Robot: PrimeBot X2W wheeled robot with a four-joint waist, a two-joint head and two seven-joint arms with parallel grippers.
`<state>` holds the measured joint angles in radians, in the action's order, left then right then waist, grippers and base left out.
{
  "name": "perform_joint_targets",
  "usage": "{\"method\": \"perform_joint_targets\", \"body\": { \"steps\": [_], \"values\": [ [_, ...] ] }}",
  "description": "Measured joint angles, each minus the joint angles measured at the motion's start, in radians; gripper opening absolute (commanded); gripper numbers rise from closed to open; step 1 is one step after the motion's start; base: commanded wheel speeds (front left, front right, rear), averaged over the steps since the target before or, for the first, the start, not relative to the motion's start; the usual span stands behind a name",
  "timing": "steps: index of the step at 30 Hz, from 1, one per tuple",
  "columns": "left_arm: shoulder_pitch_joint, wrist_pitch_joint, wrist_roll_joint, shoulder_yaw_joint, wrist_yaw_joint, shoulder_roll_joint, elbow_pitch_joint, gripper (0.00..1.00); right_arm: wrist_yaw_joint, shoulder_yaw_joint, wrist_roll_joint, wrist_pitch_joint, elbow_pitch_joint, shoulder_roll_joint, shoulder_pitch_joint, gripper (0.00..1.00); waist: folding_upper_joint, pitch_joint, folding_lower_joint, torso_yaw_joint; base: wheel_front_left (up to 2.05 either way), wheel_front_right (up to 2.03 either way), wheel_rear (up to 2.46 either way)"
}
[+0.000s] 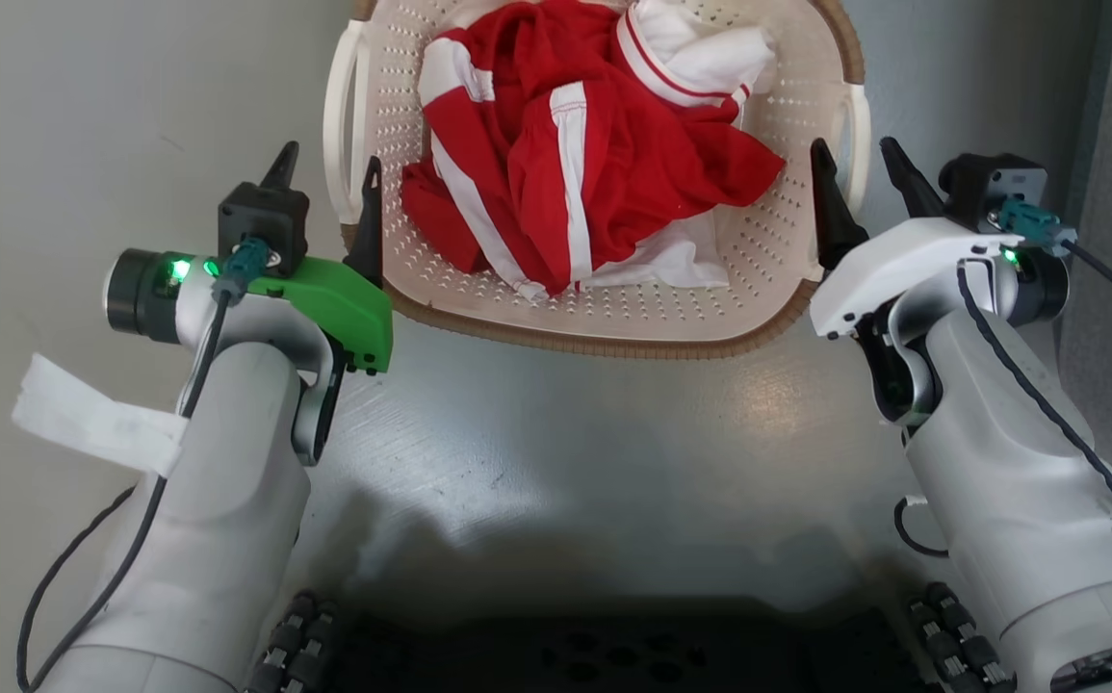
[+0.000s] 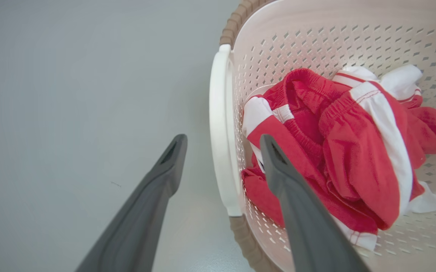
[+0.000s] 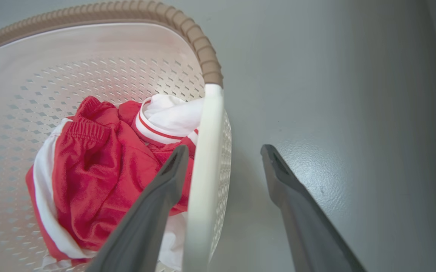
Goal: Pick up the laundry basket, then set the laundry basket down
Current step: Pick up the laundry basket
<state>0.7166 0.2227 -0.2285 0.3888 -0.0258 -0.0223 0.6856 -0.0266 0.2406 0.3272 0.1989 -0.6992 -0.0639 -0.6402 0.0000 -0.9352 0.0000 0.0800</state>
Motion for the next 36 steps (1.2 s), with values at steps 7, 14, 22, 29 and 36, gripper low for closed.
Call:
{"method": "perform_joint_targets", "body": {
  "steps": [7,14,22,29,36],
  "values": [
    [0.047,0.008,-0.023,0.0,-0.001,0.0,0.064,1.0,0.018,0.027,0.001,0.0,-0.045,-0.001,-0.036,1.0,0.0,-0.038,0.0,-0.009,0.0,0.0,0.0],
    [0.089,0.016,-0.049,0.002,-0.001,0.002,0.111,1.0,0.035,0.053,0.02,0.0,-0.075,-0.001,-0.062,1.0,0.0,-0.068,0.0,-0.015,0.0,0.0,0.0],
    [0.118,0.017,-0.088,0.02,-0.001,0.002,0.143,1.0,0.044,0.08,0.033,0.003,-0.106,-0.001,-0.079,1.0,0.0,-0.076,0.0,-0.014,0.0,0.0,0.0],
    [0.12,0.02,-0.142,0.044,0.016,0.003,0.175,1.0,0.047,0.104,0.035,0.006,-0.126,-0.002,-0.113,1.0,0.0,-0.08,0.0,-0.015,0.0,0.0,0.0],
    [0.126,0.02,-0.195,0.069,0.036,0.003,0.198,0.4,0.052,0.128,0.044,0.012,-0.151,-0.002,-0.134,0.55,0.0,-0.081,0.0,-0.016,0.0,0.0,0.0]
  ]
}}
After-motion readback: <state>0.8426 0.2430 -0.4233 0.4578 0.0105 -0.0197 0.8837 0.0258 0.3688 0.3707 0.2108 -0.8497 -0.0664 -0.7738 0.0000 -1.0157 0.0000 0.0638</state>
